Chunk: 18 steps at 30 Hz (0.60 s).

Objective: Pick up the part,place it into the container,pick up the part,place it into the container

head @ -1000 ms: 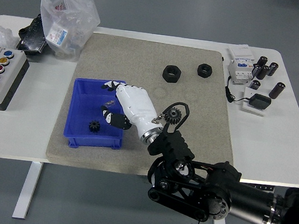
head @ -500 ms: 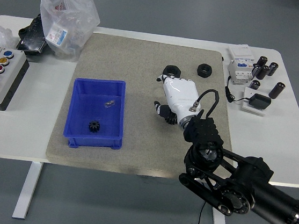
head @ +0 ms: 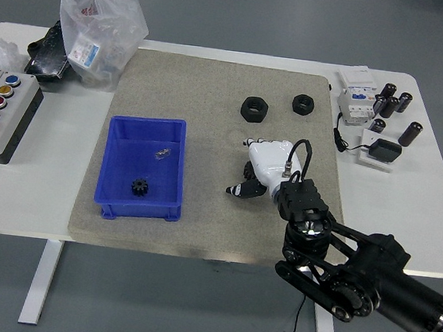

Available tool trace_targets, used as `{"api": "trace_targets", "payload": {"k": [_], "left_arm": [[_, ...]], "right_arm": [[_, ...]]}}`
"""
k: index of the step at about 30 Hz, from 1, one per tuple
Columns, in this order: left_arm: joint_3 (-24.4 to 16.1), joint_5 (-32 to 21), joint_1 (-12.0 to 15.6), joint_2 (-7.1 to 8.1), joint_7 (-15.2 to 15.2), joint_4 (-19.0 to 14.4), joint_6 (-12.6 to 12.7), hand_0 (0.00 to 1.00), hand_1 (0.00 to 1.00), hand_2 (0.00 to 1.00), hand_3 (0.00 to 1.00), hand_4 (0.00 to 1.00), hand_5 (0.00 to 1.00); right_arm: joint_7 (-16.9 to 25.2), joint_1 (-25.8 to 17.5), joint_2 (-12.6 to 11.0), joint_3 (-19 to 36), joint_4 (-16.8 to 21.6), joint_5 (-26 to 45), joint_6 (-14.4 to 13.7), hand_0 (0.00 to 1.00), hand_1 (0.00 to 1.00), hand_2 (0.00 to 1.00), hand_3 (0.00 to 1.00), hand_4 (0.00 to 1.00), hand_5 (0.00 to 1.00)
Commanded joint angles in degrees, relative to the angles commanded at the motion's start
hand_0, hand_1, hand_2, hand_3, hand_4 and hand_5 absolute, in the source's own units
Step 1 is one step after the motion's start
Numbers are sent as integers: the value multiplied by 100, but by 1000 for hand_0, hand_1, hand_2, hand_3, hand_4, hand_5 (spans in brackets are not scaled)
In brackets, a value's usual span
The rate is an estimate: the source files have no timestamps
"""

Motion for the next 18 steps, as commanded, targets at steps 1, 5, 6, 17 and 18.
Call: {"api": "trace_targets", "payload": {"k": [1,5,6,17,18], "left_arm": [[2,-1,-1,1,-2,0,0,593,439,452,597,395,545],[15,-14,-5,0,-11,0,3,593,438,452,597,395,545],[13,-13,-5,0,-12,0,4,593,438,452,597,395,545],[39,-37,-12,3,-40,0,10,593,438,452,593,394,545],[46,-45,-12,4,-45,0,11,593,438,452,593,394,545]], "right_arm": [[0,2,-1,3,-45,21,-19,361,707,828,848,953,546],[0,-7,15,-28,-253,158,-265,325,605,691,733,537,341],[0,-14,23,-40,-294,203,-364,325,605,691,733,537,341],[0,-100,97,-228,-514,399,-1002,263,455,429,565,157,151],[0,-102,94,-231,-510,393,-1028,263,455,429,565,157,151]]}}
